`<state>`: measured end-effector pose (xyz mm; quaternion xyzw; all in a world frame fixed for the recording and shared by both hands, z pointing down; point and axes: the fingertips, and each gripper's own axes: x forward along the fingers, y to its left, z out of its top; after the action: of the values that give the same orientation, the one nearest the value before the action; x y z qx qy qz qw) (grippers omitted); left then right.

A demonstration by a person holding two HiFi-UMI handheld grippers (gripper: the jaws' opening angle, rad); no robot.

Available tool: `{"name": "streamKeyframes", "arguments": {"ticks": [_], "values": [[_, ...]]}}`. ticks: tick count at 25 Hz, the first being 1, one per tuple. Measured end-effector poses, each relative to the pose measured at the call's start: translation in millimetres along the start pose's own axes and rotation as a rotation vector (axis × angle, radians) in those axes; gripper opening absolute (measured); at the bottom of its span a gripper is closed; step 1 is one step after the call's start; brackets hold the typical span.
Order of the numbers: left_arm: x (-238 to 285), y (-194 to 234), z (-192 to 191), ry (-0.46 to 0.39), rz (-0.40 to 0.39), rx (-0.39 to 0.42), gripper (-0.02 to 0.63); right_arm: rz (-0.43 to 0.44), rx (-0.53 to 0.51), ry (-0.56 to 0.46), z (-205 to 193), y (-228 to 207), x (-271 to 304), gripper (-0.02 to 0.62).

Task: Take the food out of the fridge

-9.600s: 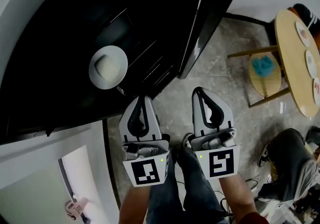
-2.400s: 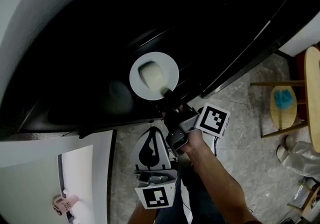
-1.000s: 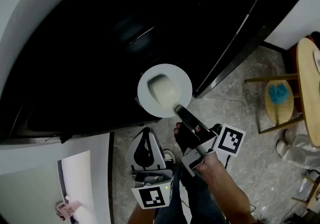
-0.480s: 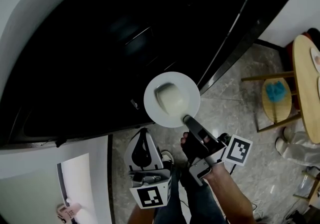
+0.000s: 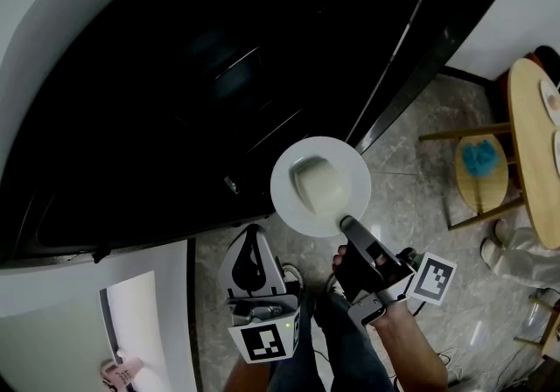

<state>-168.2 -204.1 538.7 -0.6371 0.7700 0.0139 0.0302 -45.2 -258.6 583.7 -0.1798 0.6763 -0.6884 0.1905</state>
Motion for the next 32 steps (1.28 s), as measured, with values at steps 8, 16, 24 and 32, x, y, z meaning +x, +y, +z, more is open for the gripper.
{"name": "streamKeyframes", "arguments": {"ticks": [8,16,24,32], "values": [[0.8,-4.6,-11.2,0.026,-0.007,0.0,0.014,-0.003,-0.004,-0.002,4.2,-1.0,-12.5,0.035],[2.6,-7.6,-10.2,0.024,-0.015,0.0,0.014,0.0,0.004,-0.002,4.0,-3.2,-17.0,0.035],[1.2,-10.9,-1.6,0.017,-0.024,-0.002,0.014,0.008,0.001,0.006,1.3,4.3,-19.5,0.035],[-1.1,-15.4,17.1,0.012,-0.038,0.002,0.014,0.026,0.002,0.0,0.7,28.8,-21.1,0.035]]}}
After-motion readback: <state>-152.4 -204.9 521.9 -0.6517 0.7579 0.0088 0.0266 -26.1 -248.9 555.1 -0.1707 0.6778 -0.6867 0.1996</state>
